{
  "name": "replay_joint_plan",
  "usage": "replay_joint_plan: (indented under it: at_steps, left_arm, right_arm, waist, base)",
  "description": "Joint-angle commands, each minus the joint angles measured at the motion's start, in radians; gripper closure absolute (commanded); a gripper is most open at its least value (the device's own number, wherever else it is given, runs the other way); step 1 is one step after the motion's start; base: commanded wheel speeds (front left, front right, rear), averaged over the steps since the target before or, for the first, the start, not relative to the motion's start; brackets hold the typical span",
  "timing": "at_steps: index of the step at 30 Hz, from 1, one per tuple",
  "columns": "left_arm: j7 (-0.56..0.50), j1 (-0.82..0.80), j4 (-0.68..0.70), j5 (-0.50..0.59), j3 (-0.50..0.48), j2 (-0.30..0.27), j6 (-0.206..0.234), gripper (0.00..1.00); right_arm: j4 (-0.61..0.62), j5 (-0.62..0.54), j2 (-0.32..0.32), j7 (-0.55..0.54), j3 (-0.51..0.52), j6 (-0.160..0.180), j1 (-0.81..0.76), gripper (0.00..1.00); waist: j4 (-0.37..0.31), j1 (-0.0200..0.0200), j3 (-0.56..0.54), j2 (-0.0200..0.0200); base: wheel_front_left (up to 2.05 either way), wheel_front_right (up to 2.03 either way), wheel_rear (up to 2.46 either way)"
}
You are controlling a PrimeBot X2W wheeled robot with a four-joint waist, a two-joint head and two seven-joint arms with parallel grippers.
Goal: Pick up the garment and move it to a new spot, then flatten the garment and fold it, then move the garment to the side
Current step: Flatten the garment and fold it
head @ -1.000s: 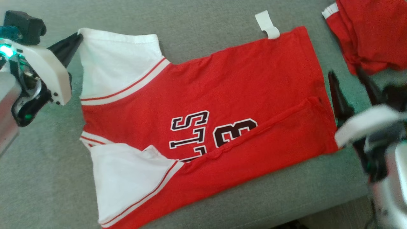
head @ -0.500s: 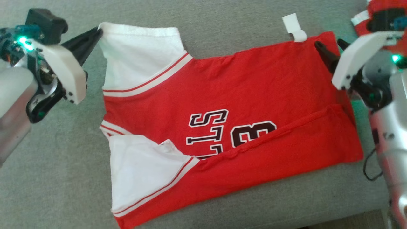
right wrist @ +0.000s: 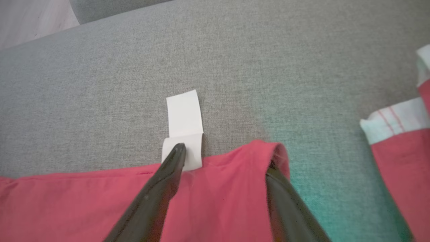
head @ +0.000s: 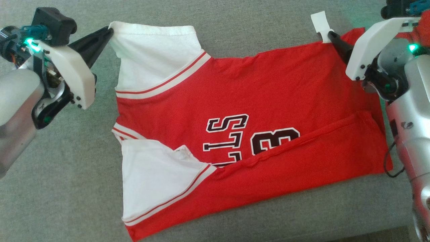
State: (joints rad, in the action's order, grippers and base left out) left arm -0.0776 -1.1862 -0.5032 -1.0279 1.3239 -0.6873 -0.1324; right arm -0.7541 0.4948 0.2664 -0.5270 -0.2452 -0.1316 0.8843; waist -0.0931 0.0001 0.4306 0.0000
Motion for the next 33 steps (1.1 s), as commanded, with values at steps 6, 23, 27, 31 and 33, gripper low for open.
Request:
replay_joint_plan:
  at_steps: [6,23,27,31,33]
  left_arm:
    - [0.025,-0.047,-0.004,0.016,-0.044,-0.029,0.002,1.00]
    - [0.293,-0.094,-0.103,0.038,-0.044,0.018,0.002,1.00]
    - [0.312,-0.048,-0.045,0.053,-0.044,0.007,0.002,1.00]
    - [0.327,0.014,0.025,0.074,-0.044,-0.009,0.002,1.00]
    - [0.333,0.048,0.055,0.087,-0.044,-0.020,0.002,1.00]
  right_arm:
    - [-0.026,0.016,0.025,0.034,-0.038,0.001,0.046,1.00]
    - [-0.069,0.103,0.088,0.223,-0.002,0.001,0.089,1.00]
    - [-0.037,0.139,0.123,0.235,-0.010,0.001,0.020,1.00]
    - [0.009,0.168,0.165,0.265,0.004,0.001,-0.074,1.00]
    - [0.036,0.179,0.179,0.277,0.017,0.001,-0.127,1.00]
  waist:
    - [0.003,-0.0001,-0.005,0.0000]
    - [0.040,-0.0001,-0.050,0.0000]
    - [0.064,-0.0001,-0.067,0.0000]
    - [0.093,-0.0001,-0.088,0.0000]
    - [0.107,-0.0001,-0.103,0.0000]
  base:
    - [0.00,0.00,0.00]
    - [0.00,0.00,0.00]
    - [0.00,0.00,0.00]
    - [0.00,0.00,0.00]
    - [0.00,0.00,0.00]
